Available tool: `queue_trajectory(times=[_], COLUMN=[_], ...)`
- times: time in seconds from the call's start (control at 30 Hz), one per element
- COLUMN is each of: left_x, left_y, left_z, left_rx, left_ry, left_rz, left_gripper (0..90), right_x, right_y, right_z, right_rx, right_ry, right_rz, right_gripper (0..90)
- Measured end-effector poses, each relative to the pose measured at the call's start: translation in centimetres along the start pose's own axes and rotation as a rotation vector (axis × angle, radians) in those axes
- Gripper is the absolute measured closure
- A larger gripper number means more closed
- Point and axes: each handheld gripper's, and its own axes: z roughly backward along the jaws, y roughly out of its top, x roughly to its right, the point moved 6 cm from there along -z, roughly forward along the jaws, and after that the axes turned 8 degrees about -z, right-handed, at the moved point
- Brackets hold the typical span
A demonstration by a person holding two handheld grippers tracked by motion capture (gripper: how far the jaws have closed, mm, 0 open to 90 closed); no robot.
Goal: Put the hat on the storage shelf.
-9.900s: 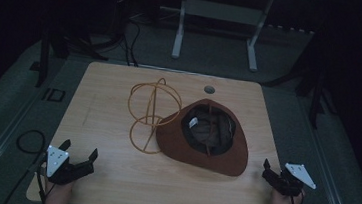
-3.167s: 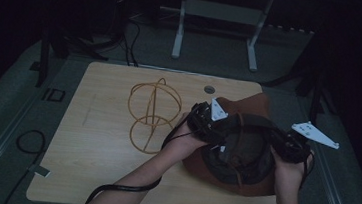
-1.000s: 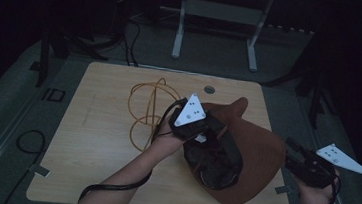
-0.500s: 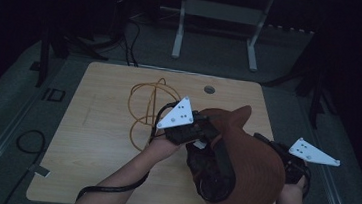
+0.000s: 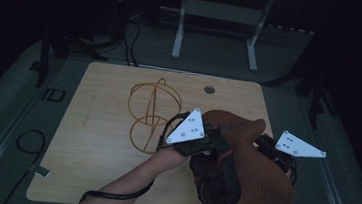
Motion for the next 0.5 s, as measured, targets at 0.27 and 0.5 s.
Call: queue_trajectory(times=[0.27,0.5], left_x=[-0.22,-0.23], left_y=[-0.23,-0.29], left_z=[-0.05,0.02], left_rx=[-0.003,-0.024], left_ry=[-0.004,-0.025], left_rz=[0.025,0.026], left_gripper=[86.0,82.1], right_x=[-0.74,-0.89], right_y=[0.24,-0.07], right_z=[-0.42,-0.24], right_rx=[-0.04,-0.058], right_ry=[0.072,0.083], right_rz=[0.011,-0.003], right_gripper=[84.9,87.5])
